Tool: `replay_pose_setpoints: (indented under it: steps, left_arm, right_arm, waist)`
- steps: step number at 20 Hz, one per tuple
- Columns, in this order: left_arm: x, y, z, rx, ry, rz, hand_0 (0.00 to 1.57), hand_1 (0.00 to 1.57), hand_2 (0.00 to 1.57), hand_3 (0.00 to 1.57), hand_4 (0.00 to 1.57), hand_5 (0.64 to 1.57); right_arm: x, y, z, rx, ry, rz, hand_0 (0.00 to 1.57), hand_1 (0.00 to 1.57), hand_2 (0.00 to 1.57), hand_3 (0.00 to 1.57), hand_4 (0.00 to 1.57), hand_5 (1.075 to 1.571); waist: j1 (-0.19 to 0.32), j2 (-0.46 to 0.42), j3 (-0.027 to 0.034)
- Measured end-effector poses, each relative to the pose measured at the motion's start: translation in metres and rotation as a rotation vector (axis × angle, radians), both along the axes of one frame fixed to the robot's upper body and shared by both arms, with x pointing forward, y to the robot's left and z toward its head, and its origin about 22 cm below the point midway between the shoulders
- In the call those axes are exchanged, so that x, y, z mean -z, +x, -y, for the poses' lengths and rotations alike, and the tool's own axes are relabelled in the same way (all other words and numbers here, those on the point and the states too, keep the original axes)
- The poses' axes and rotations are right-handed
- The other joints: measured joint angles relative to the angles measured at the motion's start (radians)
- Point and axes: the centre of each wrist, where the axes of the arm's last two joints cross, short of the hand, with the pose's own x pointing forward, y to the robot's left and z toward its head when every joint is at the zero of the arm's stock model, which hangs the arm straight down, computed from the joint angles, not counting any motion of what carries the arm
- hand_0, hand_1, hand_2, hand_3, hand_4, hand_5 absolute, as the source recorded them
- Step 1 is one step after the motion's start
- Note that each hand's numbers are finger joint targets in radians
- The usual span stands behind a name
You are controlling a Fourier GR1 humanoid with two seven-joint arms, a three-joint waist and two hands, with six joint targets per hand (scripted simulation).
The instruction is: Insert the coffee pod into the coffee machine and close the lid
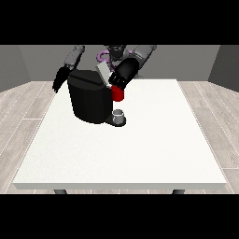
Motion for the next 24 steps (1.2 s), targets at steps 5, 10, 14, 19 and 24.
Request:
replay_pose_setpoints:
  steps: [5, 10, 14, 19, 24]
  left_arm:
    - [0.009, 0.0, -0.003, -0.002, 0.079, 0.028, 1.17, 1.17, 1.17, 1.02, 0.0, 1.571]
    - [0.015, 0.0, -0.013, -0.009, 0.073, 0.033, 1.11, 1.11, 1.13, 0.97, 0.0, 1.571]
    - [0.009, 0.0, -0.011, -0.012, 0.048, 0.064, 1.21, 1.21, 1.18, 0.96, 0.0, 1.571]
    - [-0.004, -0.001, -0.016, -0.003, 0.028, 0.114, 1.21, 1.21, 1.19, 0.97, 0.0, 1.571]
    - [-0.007, -0.002, -0.019, 0.015, 0.04, 0.138, 1.22, 1.22, 1.17, 0.89, 0.0, 1.571]
  right_arm:
    - [0.002, -0.002, 0.001, 0.008, 0.003, 0.006, 0.0, 0.0, 0.0, 0.0, 0.0, 1.571]
    - [0.001, -0.003, 0.004, 0.008, 0.001, 0.009, 0.0, 0.0, 0.0, 0.0, 0.0, 1.571]
    - [-0.002, -0.001, 0.003, 0.009, 0.0, 0.006, 0.0, 0.0, 0.0, 0.0, 0.0, 1.571]
    - [-0.01, 0.001, -0.004, -0.007, -0.011, 0.023, 0.0, 0.0, 0.0, 0.0, 0.08, 1.571]
    - [-0.013, 0.002, -0.008, -0.003, -0.011, 0.02, 0.0, 0.0, 0.0, 0.0, 0.0, 1.571]
  waist:
    - [0.003, 0.007, -0.0001]
    - [-0.005, 0.016, 0.0]
    - [-0.01, 0.025, -0.0001]
    - [-0.022, 0.047, -0.0002]
    - [-0.025, 0.054, -0.0007]
